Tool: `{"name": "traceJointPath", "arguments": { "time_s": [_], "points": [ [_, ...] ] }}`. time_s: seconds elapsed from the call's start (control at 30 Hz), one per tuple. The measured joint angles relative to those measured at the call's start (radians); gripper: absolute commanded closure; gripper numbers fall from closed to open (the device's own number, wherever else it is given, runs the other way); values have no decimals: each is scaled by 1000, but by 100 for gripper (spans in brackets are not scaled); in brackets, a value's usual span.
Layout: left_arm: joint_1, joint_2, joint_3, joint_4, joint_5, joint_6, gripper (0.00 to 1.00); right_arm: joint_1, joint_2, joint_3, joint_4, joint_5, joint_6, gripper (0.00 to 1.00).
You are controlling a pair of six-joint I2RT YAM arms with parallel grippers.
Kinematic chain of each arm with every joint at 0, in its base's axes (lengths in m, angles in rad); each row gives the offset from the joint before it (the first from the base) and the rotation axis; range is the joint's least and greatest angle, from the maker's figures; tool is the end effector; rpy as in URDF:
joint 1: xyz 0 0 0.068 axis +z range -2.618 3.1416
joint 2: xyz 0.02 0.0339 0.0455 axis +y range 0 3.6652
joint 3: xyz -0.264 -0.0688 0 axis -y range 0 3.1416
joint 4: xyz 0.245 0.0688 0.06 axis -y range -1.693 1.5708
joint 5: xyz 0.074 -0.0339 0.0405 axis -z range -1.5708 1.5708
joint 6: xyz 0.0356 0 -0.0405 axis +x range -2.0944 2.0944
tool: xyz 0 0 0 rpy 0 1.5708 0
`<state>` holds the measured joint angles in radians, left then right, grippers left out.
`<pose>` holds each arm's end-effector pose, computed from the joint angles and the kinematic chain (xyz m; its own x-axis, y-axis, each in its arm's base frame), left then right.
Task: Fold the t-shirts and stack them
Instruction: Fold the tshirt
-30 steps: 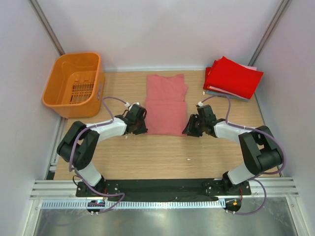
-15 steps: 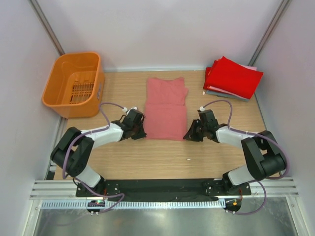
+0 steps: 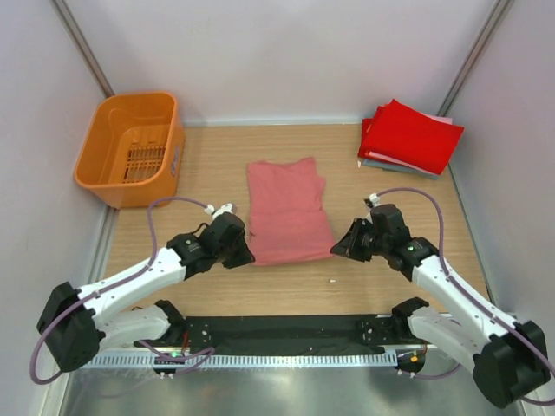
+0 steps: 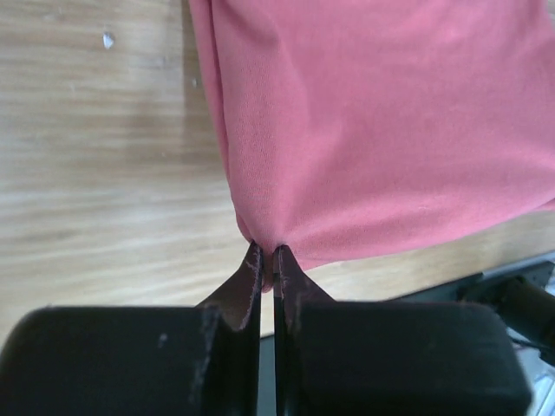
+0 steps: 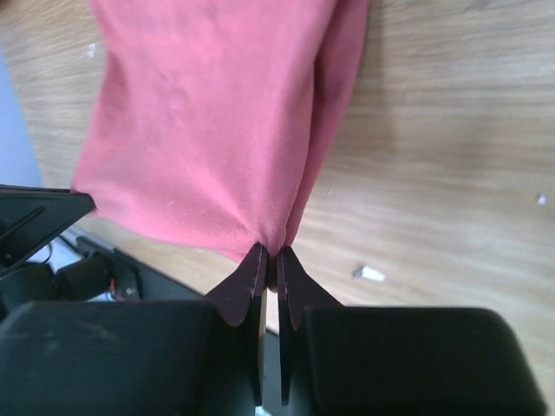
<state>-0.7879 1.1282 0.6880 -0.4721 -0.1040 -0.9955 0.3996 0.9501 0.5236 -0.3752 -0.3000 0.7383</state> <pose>0.1586 -0.1541 0.2154 -0.8575 -0.3213 -0.4018 -0.1088 0.8766 -0.4688 0.1704 0.0834 0.2039 -0.8672 0.3317 -0.3715 0.0306 0.7799 0.6251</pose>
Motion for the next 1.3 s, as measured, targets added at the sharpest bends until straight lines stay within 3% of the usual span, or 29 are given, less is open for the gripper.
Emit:
{"name": "traceJointPath", "arguments": {
  "time_s": [0.17, 0.37, 0.6, 0.83, 1.23, 1.27, 1.3],
  "points": [
    [-24, -108, 79, -161, -19, -44, 100, 12, -105, 106, -164, 3, 17, 99],
    [-23, -91, 336, -349, -106, -17, 94, 14, -56, 308, -269, 37, -5, 99],
    [58, 58, 494, -408, -128, 78, 93, 14, 105, 438, -283, 77, -45, 99],
    [172, 195, 534, -404, -49, 155, 94, 16, 247, 493, -275, 88, -66, 99],
    [299, 476, 817, -404, 42, 266, 90, -47, 475, 686, -263, 118, -120, 99],
    [311, 517, 854, -409, 54, 273, 89, -58, 506, 704, -258, 118, -126, 98],
    [323, 563, 903, -415, 65, 279, 88, -72, 546, 733, -257, 117, -135, 91]
  ]
}}
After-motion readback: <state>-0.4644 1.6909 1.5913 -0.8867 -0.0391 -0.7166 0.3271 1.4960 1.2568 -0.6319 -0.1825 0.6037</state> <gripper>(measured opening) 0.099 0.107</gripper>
